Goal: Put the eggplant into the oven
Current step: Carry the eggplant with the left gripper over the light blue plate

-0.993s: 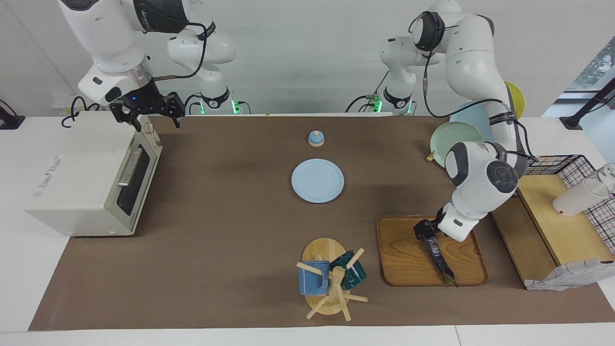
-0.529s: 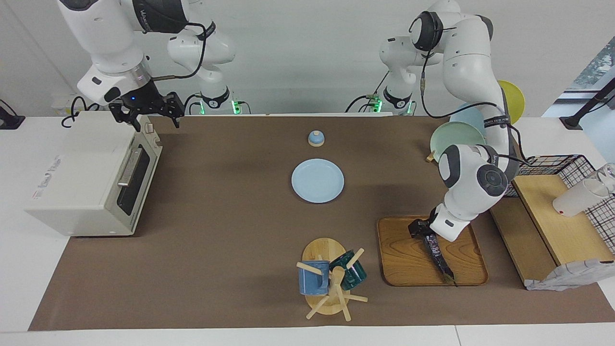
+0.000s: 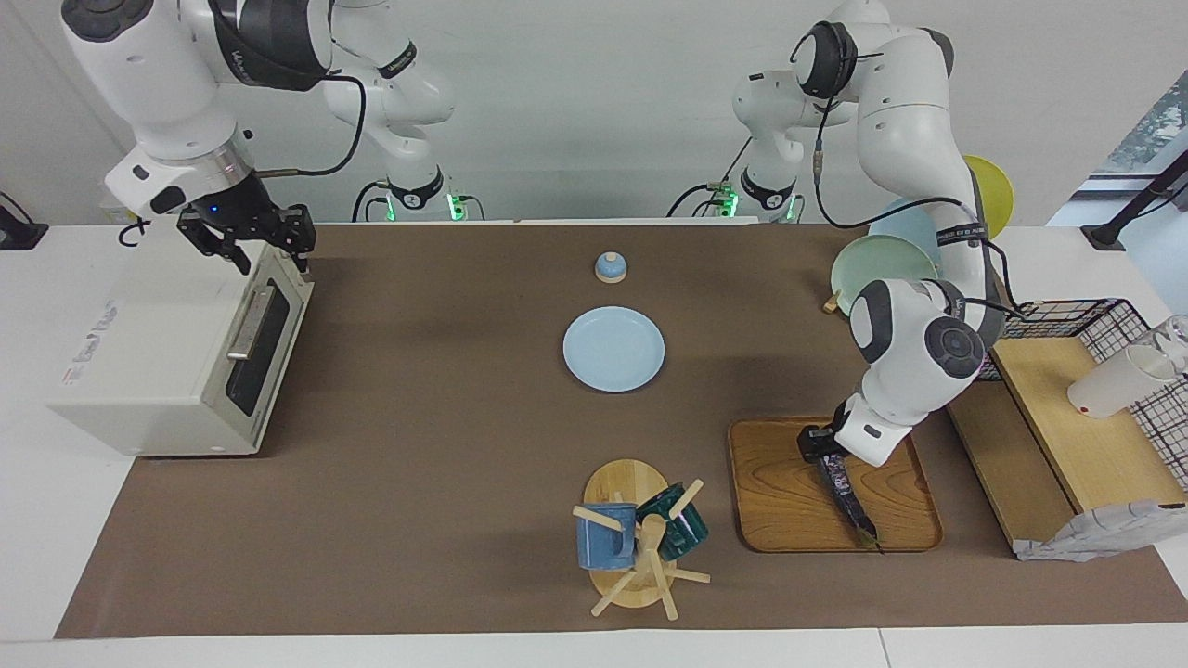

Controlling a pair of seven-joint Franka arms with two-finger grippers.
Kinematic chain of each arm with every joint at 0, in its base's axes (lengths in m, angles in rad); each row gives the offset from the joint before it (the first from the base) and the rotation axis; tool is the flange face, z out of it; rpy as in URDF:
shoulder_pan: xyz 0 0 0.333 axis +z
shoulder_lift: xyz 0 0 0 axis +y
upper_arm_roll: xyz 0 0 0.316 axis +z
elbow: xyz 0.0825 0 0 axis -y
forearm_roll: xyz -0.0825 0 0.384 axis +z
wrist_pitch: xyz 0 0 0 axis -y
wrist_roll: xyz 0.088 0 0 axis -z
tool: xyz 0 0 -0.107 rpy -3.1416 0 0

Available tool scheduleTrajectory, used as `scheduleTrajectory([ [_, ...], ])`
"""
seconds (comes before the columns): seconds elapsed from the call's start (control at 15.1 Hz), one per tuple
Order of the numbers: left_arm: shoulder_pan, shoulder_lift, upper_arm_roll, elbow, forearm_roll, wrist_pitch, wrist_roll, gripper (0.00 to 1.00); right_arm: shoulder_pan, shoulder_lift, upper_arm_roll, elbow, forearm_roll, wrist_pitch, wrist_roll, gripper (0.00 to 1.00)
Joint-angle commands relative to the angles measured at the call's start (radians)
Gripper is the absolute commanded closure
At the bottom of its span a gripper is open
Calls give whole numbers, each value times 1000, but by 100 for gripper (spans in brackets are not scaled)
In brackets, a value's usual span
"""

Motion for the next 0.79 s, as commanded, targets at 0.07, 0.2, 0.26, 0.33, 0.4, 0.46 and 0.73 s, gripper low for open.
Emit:
scheduleTrajectory([
  [0.07,0,-78,3,2,-60,-68,-10,100,-51,-85,2,-204,-1,177,-4,100],
  [0.2,-10,-144,3,-9,-83,-137,-19,100,-79,-76,2,-227,-16,217,4,100],
  [0.26,-13,-181,-2,-17,-83,-184,-56,100,-85,-67,1,-237,-18,228,13,100],
  [0.33,-36,-214,-5,-27,-83,-218,-99,100,-97,-55,1,-246,-25,250,16,100],
  [0.4,-71,-251,-5,-49,-85,-240,-143,100,-103,-45,2,-253,-48,267,16,100],
  [0.46,-96,-288,-6,-81,-85,-248,-177,100,-103,-39,2,-258,-63,274,17,100],
  [0.73,-245,-356,-6,-159,-125,-233,-289,100,-108,-24,2,-284,-84,297,17,100],
])
